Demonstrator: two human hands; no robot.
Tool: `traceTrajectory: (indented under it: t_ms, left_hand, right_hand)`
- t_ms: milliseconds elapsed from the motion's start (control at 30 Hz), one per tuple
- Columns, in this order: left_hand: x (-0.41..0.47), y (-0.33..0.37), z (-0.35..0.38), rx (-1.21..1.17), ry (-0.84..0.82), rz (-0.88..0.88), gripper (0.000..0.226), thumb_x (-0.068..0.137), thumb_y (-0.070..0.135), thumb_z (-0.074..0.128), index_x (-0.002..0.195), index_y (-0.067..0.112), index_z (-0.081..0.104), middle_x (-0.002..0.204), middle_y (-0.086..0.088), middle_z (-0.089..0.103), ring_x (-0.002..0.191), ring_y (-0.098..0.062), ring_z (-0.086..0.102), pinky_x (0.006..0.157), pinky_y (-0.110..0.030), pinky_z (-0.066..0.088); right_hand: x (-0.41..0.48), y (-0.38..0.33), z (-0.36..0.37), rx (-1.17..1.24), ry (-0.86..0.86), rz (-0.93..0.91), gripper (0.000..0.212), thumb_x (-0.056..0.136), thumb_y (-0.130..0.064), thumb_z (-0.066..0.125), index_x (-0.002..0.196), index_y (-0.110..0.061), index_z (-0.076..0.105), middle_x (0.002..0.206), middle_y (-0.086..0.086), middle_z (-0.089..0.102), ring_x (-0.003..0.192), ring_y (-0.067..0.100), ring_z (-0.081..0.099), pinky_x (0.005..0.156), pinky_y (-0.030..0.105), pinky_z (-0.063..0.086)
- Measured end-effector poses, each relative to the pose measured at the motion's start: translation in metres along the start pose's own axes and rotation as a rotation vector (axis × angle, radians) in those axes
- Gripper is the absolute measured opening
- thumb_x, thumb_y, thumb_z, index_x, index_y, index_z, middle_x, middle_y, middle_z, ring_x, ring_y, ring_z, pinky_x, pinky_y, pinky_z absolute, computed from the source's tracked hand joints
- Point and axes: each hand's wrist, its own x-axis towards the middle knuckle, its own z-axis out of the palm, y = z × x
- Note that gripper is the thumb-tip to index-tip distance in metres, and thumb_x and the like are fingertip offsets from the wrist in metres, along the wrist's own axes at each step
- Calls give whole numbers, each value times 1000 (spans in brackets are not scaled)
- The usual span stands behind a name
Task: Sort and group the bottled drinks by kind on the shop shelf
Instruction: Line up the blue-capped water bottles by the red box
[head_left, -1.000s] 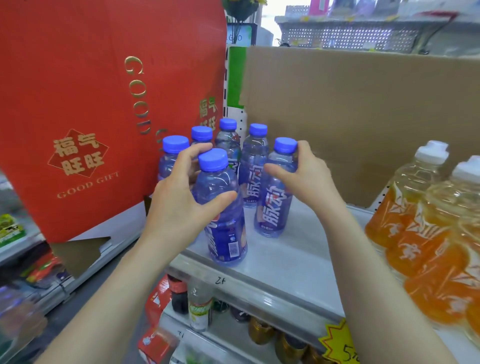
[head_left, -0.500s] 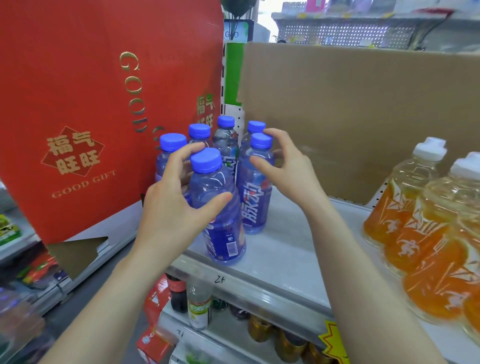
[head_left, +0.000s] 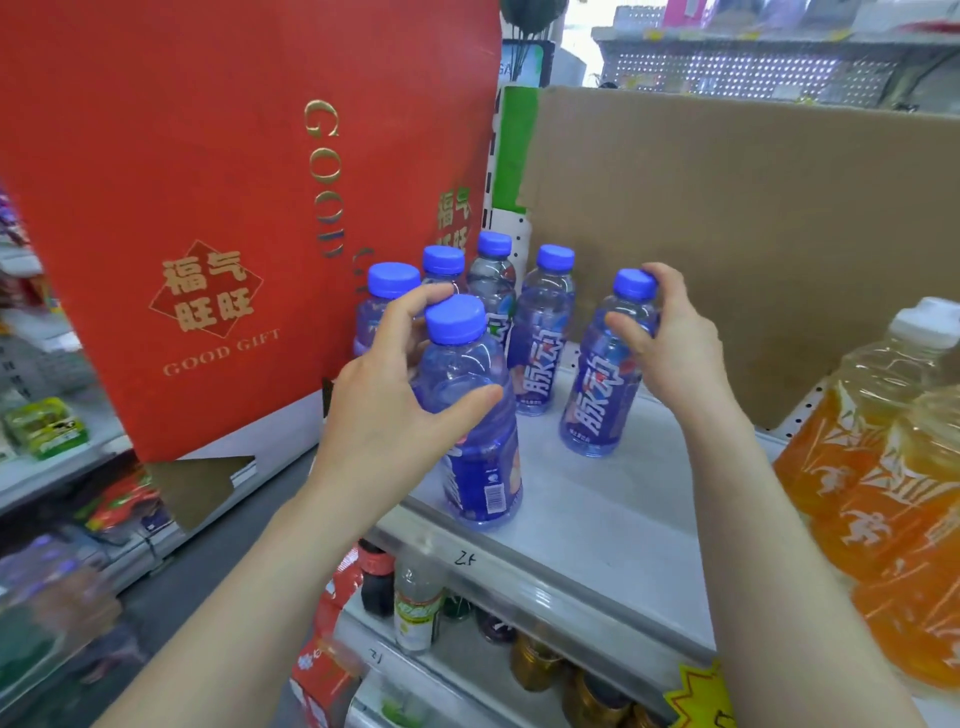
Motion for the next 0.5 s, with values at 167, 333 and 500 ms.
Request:
traceTrajectory:
  t_ms: [167, 333, 500]
  left_hand:
    - [4, 3, 8, 18, -44, 12, 75, 71, 32, 86, 133, 43, 46, 117, 31, 64, 110, 5, 62, 100, -36, 52]
    - [5, 4, 13, 39, -70, 16, 76, 73, 31, 85, 136, 45, 44, 121, 29, 63, 112, 8, 59, 101, -34, 50]
    - [8, 8, 21, 35, -116, 33, 76, 72, 34, 83, 136, 45, 43, 126, 24, 63, 116, 6, 59, 101, -37, 51]
  right_hand:
    - [14, 8, 13, 77, -32, -8, 54, 97, -37, 62, 144, -40, 36, 105, 0, 62, 91, 34, 68, 93, 52, 53]
    - [18, 11, 17, 107, -89, -40, 53, 99, -37, 60, 144, -44, 34, 108, 2, 66, 87, 33, 69, 88, 48, 56]
    - [16, 9, 15, 107, -124, -41, 57, 101, -35, 57, 151, -41, 30, 114, 4, 65, 96, 32, 68, 92, 46, 54]
